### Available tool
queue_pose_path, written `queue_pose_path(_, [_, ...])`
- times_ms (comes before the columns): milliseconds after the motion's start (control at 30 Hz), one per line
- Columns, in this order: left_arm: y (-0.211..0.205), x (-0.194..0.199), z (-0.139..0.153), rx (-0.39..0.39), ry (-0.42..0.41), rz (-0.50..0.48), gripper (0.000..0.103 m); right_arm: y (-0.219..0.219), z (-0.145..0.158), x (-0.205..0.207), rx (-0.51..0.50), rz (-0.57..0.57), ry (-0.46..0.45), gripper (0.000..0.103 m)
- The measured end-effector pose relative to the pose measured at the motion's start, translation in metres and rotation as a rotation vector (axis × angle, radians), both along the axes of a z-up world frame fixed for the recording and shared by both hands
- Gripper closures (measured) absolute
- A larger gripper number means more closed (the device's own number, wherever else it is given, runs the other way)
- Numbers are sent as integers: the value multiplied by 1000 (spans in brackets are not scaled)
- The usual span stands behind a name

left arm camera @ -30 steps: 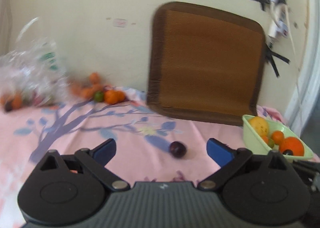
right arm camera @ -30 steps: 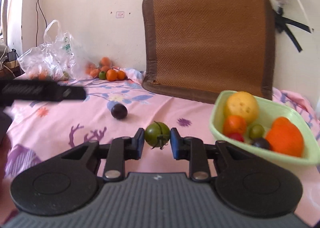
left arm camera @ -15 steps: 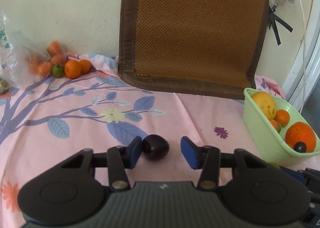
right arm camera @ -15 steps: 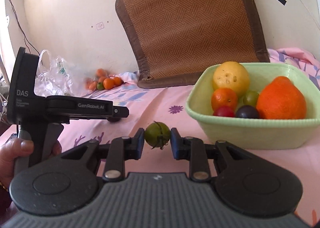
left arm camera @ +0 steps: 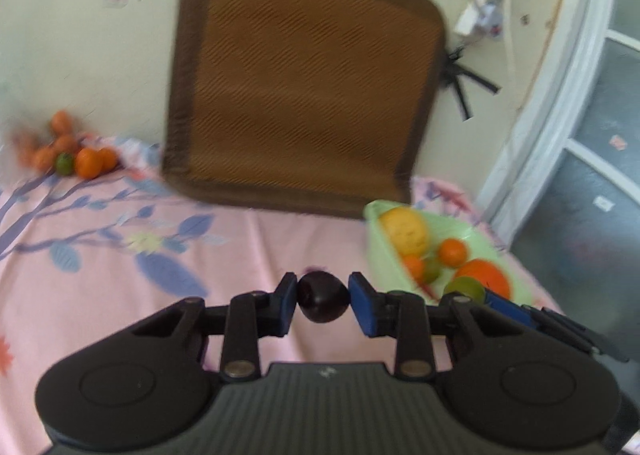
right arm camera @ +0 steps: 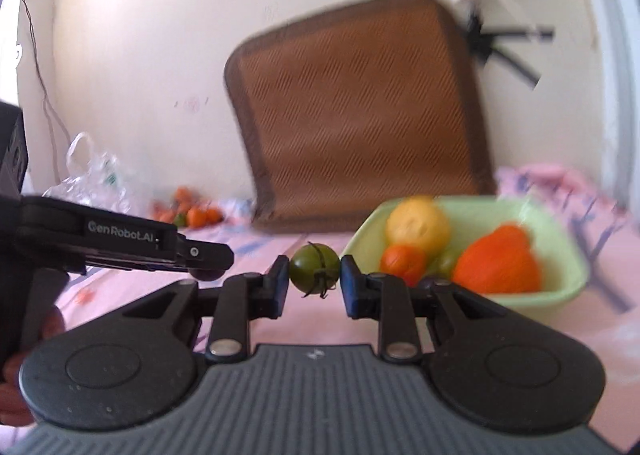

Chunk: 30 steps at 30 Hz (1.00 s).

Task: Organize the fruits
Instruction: 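Carry both tomatoes into the green basket and open both grippers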

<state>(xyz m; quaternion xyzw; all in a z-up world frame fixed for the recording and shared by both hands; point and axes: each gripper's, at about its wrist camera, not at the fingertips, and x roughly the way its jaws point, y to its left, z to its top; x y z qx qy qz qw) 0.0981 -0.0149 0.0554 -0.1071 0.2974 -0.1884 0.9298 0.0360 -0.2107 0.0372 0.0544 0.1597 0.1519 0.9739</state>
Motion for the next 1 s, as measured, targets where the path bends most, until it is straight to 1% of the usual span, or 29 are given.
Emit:
queue_pose_path(67, [-17,7,13,-16,-16,-49,74,-9,6,-6,-5,-44,-59,73])
queue_pose_path(133, [-36,19,20,-33,-8,-90,74,-18,9,-5,-22,-80,-85,73])
queue_pose_path(233, [-65,39,18,-38,11,-131,74,-22,2,9,-87,-127,-89,73])
queue_pose_path(333, [-86,60,7,-44,77,-155,74,-24,-7,23,-136,-176,-50,73])
queue_pose_path(433, [-97,72,-5,-61,128,-170,74,-23,-11,30,-173,-200,-48,71])
queue_pose_path(467, [-100,75,-8,-65,139,-174,74,-22,-13,32,-193,-205,-41,68])
queue_pose_path(500, [-102,77,-11,-69,150,-178,74,-20,-14,30,-210,-207,-40,60])
queue_pose_path(533, [-103,78,-14,-71,158,-176,74,-19,-14,30,-214,-201,-47,55])
queue_pose_path(567, [-103,79,-16,-69,161,-172,73,-18,-14,29,-216,-207,-66,45])
queue_pose_path(633, [-102,80,-19,-70,169,-165,73,-18,-13,27,-223,-224,-88,45])
queue_pose_path(700, [-97,78,-20,-88,174,-155,72,-19,-13,27,-212,-227,-87,45])
queue_pose_path(767, [-88,74,-16,-109,163,-140,71,-22,-12,27,-196,-232,-91,45])
queue_pose_path(800, [-83,72,-14,-120,157,-136,68,-24,-12,26,-186,-242,-99,45])
queue_pose_path(900, [-66,60,-4,-144,120,-112,68,-28,-10,22,-153,-264,-126,45])
queue_pose_path(1000, [-47,42,3,-130,88,-67,68,-33,-8,19,-125,-315,-158,45])
